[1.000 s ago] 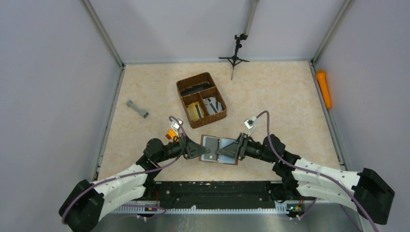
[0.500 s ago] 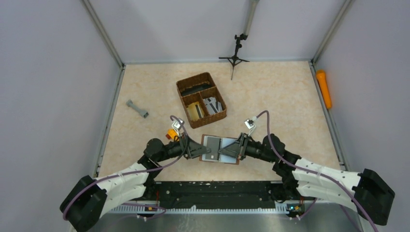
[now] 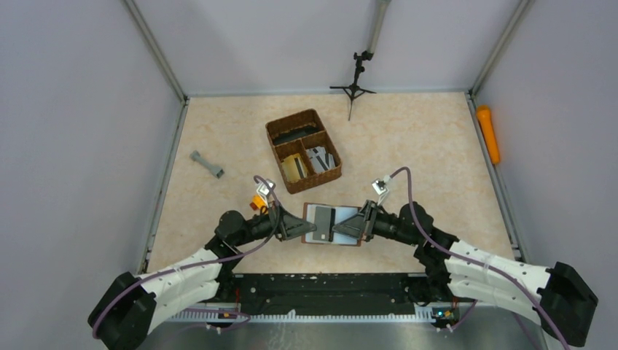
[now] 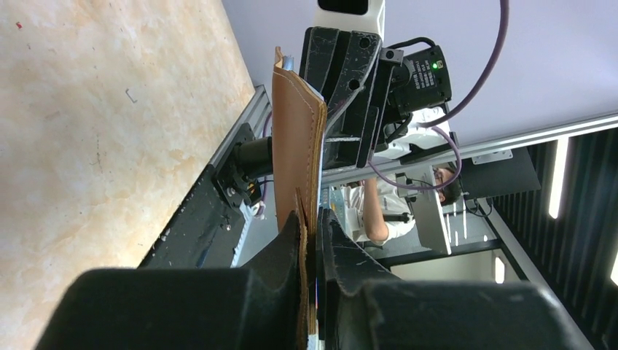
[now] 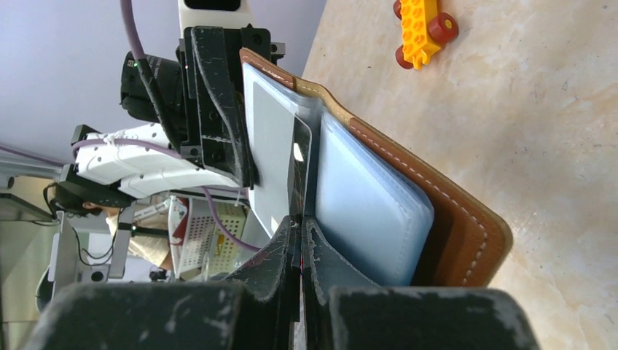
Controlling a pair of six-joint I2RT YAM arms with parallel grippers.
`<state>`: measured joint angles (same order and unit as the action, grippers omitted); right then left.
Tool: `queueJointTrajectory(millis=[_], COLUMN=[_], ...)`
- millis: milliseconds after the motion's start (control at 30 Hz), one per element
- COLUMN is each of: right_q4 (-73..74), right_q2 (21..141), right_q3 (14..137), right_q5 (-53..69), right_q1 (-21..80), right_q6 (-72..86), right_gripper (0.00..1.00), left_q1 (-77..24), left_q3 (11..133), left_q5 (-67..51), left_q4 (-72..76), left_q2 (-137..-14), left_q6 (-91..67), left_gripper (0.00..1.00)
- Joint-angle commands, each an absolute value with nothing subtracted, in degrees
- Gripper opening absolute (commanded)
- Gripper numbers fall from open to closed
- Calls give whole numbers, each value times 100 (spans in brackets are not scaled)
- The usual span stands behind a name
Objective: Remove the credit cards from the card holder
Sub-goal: Remove the credit card from the card holder.
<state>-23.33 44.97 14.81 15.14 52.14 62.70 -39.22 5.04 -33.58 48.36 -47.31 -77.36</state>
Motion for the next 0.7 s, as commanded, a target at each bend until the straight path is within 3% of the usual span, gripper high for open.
queueJointTrajectory(millis=[0, 233, 267, 333, 433, 600, 667], right_q4=[-1861, -1637, -1688, -1836, -2109, -2782, -3065], right_q2=[4328, 3988, 3987, 4034, 4159, 4461, 4572], right_q3=[1640, 1577, 1586, 1599, 1607, 1543, 1487], right_q5=[1453, 1449, 1495, 1606, 1727, 1897, 1974], right_q1=[5110, 5046, 5045, 5036, 5036, 5034, 5027], right_q6=[6027, 5977, 5969, 5987, 6073, 6317, 6416], right_gripper=[0, 0, 4, 25, 39, 43, 37], left_q1=[-3938, -3939, -3939, -3938, -3938, -3947, -3950], left_q3=[502, 527, 532, 551, 559, 539, 538], left_q5=[-3289, -3243, -3238, -3279, -3330, -3505, -3575], left_q4=[5236, 5146, 5157, 5215, 5472, 6191, 6365], left_q2=[-4494, -4485, -4515, -4573, -4707, -5026, -5150], left_q6=[-7717, -7686, -7687, -7711, -7802, -8090, -8151], left_gripper=[2, 2, 2, 2, 1, 1, 0])
